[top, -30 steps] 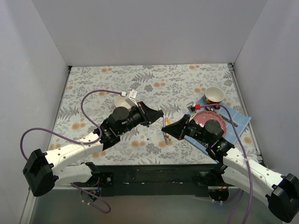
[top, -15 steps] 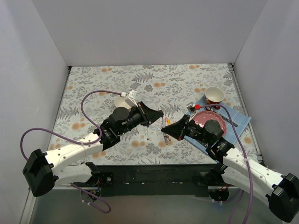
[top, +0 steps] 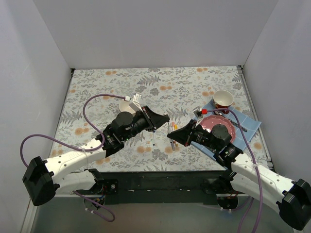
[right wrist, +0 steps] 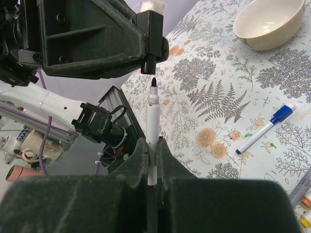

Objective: Insert the pens into the pen caps
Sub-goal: Align the barrel with the opening of the pen cap

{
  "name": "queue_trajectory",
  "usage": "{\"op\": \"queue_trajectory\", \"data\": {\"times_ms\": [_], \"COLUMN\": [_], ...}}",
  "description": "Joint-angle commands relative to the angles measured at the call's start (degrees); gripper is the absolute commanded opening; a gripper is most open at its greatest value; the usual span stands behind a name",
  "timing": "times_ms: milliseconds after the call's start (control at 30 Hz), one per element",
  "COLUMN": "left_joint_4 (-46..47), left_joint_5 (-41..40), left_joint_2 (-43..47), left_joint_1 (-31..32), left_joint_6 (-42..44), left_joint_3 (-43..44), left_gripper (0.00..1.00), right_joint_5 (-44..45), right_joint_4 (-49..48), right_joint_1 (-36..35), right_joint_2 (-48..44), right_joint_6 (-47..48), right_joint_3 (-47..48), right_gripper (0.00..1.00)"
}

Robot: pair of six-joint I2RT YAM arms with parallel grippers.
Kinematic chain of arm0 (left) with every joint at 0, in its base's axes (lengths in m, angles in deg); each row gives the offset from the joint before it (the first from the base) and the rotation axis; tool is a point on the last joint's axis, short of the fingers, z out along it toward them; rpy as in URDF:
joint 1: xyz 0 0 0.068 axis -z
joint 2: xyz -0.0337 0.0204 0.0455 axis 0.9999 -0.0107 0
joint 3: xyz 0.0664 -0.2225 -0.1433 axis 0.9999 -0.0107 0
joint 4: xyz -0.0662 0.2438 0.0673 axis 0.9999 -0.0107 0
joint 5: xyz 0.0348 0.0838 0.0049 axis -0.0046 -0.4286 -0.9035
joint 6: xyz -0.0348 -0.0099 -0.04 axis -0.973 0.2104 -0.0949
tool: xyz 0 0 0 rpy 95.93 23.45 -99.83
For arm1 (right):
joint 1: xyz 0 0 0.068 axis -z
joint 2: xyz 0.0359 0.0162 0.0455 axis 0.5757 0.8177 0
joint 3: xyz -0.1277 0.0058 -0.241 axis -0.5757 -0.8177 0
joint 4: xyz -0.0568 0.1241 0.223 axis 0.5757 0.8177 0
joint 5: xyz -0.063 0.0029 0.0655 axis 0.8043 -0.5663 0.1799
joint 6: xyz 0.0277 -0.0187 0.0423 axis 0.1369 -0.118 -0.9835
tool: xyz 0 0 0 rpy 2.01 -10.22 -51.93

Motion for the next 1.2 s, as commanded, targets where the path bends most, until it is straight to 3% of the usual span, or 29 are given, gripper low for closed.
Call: {"op": "queue_trajectory", "data": {"times_ms": [0, 900, 1167], "left_joint_4": [-0.6, 0.6, 1.3], "left_joint_5": [-0.8, 5.6, 9.5], "left_joint_2": [1.7, 1.3, 1.8], "left_joint_1": [0.2, 0.2, 1.4], "left_joint_6": [0.7, 2.5, 1.9], "left_joint_3": [-0.6, -3.3, -6.9], "left_gripper": [0.0, 0.0, 0.0], "right_joint_5": [0.3, 1.7, 9.1], "right_joint_4": [-2.7, -2.6, 6.6], "right_joint_1": [-0.3, -0.2, 0.4], "right_joint_2": [-0.4, 1.0, 2.4], "right_joint_6": [-0.2, -0.7, 5.5], "right_joint_3": [1.5, 2.9, 11.9], "right_gripper": [0.01, 0.01, 0.01]}}
